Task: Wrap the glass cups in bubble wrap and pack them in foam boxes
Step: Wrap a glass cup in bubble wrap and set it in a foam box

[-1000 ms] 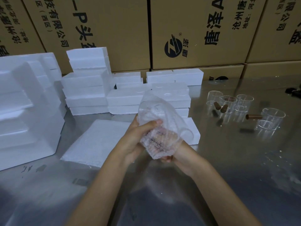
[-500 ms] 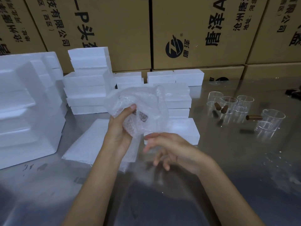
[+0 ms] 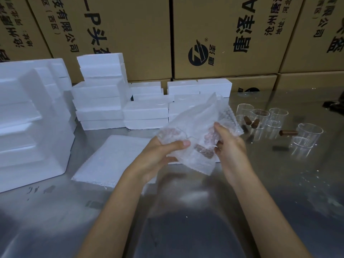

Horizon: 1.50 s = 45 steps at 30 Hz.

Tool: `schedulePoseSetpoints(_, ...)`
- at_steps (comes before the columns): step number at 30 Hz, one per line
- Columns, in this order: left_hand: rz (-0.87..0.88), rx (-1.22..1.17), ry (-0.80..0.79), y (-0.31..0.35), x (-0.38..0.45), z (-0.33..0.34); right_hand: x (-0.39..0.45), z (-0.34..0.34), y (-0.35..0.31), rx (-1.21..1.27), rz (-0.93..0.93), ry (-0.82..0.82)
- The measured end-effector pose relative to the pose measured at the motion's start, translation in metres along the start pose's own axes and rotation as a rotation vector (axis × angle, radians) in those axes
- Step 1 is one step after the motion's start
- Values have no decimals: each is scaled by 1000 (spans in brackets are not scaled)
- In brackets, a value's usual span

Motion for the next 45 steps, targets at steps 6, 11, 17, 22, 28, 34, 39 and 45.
schedulePoseSetpoints(6, 10, 324, 5, 1, -3, 1, -4, -2, -2, -189, -111, 16)
schedulePoseSetpoints(11, 44, 517, 17, -1, -2, 1, -7, 1, -5, -253, -220, -51)
schedulePoseSetpoints(17, 22, 704, 73, 1, -5, 3, -8, 2, -5, -393, -249, -152)
schedulePoseSetpoints(22, 43, 630, 175, -2, -1, 2, -3, -2, -7, -172, -158, -149)
schedulePoseSetpoints(28, 42, 558, 240, -14, 8, 12, 1, -10, -13, -186, -221, -64)
schedulePoseSetpoints(34, 31, 557, 204, -14, 8, 12, -15, 10, 3, -791, -409, -356)
schedulePoseSetpoints(39, 70, 524, 65, 0, 0, 6, -17, 8, 18, -1247, -560, -432)
schedulePoseSetpoints(45, 221, 759, 168, -4, 0, 16, -13, 8, 15, -1016, -555, -239)
Point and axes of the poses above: each hand's wrist, its own x-axis towards the middle knuckle, its own z-axis out of the palm, y = z × x, the point moved 1 cm from there along x, towards the middle knuckle, and after that the axes turned 2 degrees about -y, right-handed, at the moved point
